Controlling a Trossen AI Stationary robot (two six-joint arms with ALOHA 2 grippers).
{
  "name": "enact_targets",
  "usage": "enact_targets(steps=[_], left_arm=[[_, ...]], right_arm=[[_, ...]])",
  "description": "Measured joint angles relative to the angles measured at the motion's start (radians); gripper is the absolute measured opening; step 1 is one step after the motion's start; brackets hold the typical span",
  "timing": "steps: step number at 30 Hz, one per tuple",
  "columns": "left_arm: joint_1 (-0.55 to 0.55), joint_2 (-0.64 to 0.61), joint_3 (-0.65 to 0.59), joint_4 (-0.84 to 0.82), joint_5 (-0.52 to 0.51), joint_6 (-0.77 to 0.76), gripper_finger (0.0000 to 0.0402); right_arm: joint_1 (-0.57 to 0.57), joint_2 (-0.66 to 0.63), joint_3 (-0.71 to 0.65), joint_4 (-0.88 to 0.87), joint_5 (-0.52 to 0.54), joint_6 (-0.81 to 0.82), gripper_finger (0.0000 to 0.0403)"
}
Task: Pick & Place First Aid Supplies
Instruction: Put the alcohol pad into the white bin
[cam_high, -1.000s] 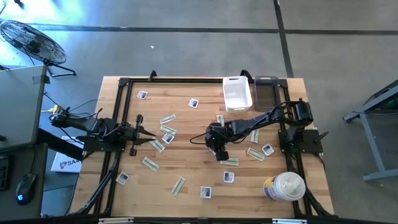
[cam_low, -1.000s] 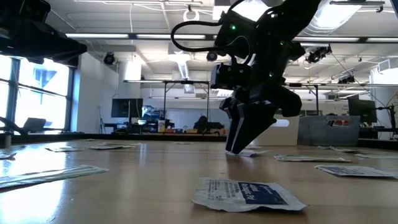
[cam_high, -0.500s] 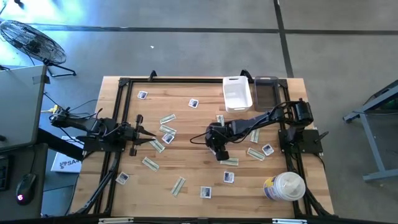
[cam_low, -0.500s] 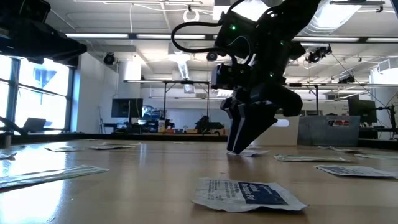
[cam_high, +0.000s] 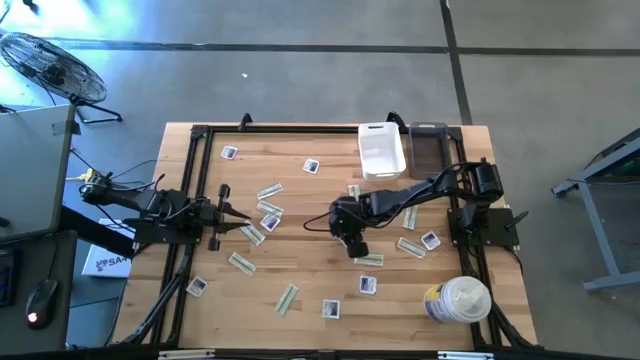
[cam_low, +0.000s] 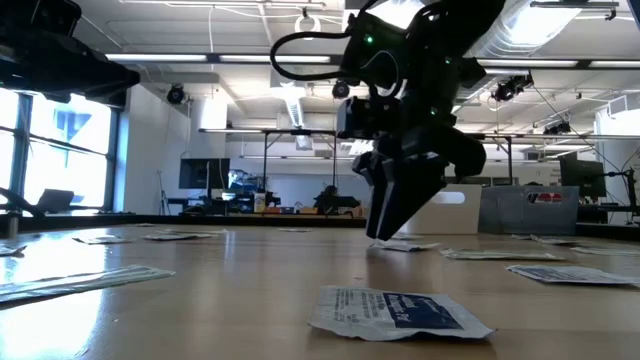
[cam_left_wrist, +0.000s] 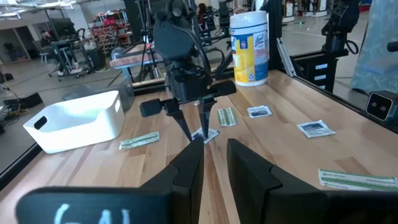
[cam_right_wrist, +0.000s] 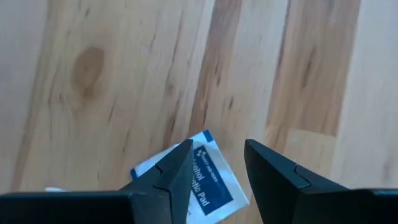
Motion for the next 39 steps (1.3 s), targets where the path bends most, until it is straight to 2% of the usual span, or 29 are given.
enact_targets(steps=[13,26,31,39], left_arm=[[0.0,0.0,0.0,0.0,0.0,0.0,0.0069],[0.0,0.0,0.0,0.0,0.0,0.0,0.0069],[0.0,0.0,0.0,0.0,0.0,0.0,0.0069],[0.0,0.0,0.0,0.0,0.0,0.0,0.0069]], right_arm=[[0.0,0.054,0.003,0.021,-0.003,-0.019,0.0132],[-0.001,0.048,0.001,0.004,0.03,-0.017,0.0018],[-0.001,0.045,0.0,0.001,0.034,-0.012,0.0003],[0.001,0.0,-0.005,-0.025,0.071,0.04,0.0]])
